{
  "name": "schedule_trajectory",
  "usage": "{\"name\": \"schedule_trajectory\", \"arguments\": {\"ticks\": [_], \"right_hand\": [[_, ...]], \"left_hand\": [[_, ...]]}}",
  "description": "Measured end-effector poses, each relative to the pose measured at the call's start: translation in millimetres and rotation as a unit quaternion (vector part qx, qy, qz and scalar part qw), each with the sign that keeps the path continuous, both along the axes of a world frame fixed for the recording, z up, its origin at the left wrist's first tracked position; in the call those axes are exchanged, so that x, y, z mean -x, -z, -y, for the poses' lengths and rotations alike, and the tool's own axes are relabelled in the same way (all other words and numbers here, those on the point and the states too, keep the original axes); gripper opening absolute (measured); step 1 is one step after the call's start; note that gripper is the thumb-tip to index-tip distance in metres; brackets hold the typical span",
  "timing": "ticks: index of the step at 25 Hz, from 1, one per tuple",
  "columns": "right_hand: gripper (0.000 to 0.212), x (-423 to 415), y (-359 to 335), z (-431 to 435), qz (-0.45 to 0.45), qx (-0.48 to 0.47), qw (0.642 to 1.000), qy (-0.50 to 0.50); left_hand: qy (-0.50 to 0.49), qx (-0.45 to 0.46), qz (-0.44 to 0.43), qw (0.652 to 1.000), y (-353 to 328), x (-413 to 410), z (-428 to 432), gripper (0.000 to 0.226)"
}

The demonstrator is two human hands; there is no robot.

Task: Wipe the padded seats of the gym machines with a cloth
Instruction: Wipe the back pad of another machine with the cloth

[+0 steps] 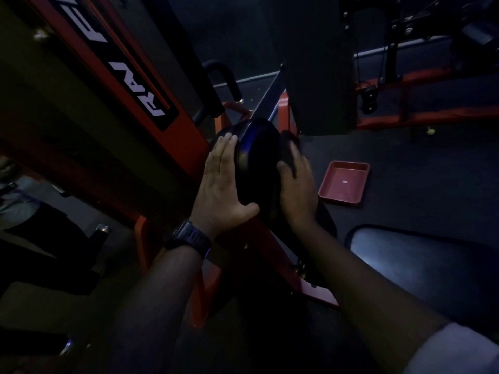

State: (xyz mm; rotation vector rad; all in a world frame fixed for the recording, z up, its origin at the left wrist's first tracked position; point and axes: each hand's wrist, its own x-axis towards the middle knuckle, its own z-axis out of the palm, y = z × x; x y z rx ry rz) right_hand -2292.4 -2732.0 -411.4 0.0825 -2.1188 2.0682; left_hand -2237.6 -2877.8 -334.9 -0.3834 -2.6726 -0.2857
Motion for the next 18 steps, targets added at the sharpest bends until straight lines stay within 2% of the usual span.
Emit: {"name": "schedule_trajectory", "arguments": {"ticks": [1,2,3,6,7,9,10,12,14,15,17,18], "right_hand": [[0.057,6,-1,-1,0.096,0.036,0.995,0.006],[0.057,3,-4,-1,0.144,0.050,0.988,0.017],[0.056,-8,-3,1,0.119,0.038,0.992,0.031],[0.050,-40,9,8,-0.072,-0.035,0.996,0.048],[0.050,-32,17,5,-0.052,-0.041,0.996,0.055],[0.055,-20,19,2,0.090,-0.002,0.993,0.074],[0.058,-25,15,7,0.131,-0.004,0.989,0.073],[0.061,-52,13,20,0.054,-0.058,0.995,0.058],[0.058,-58,20,19,-0.027,-0.064,0.996,0.064],[0.055,-47,25,11,0.017,-0.035,0.997,0.074],[0.053,-30,33,5,0.175,0.039,0.979,0.096],[0.054,-35,30,6,0.193,0.034,0.976,0.095]], "left_hand": [[-0.005,-0.003,0.002,1.000,0,-1,-1,0.118],[-0.007,-0.006,0.001,1.000,0,-2,-2,0.118],[-0.005,-0.007,-0.001,1.000,0,-2,-2,0.118],[0.005,-0.001,-0.004,1.000,1,1,1,0.117],[0.005,0.003,-0.005,1.000,2,1,2,0.118],[0.005,0.003,-0.010,1.000,4,2,2,0.118],[0.007,-0.004,-0.015,1.000,5,1,2,0.117],[0.017,-0.017,-0.025,0.999,7,2,1,0.114],[0.024,-0.015,-0.025,0.999,8,2,1,0.112],[0.023,-0.013,-0.027,0.999,8,2,1,0.113],[0.020,-0.017,-0.035,0.999,9,2,1,0.114],[0.021,-0.020,-0.036,0.999,10,2,1,0.114]]}}
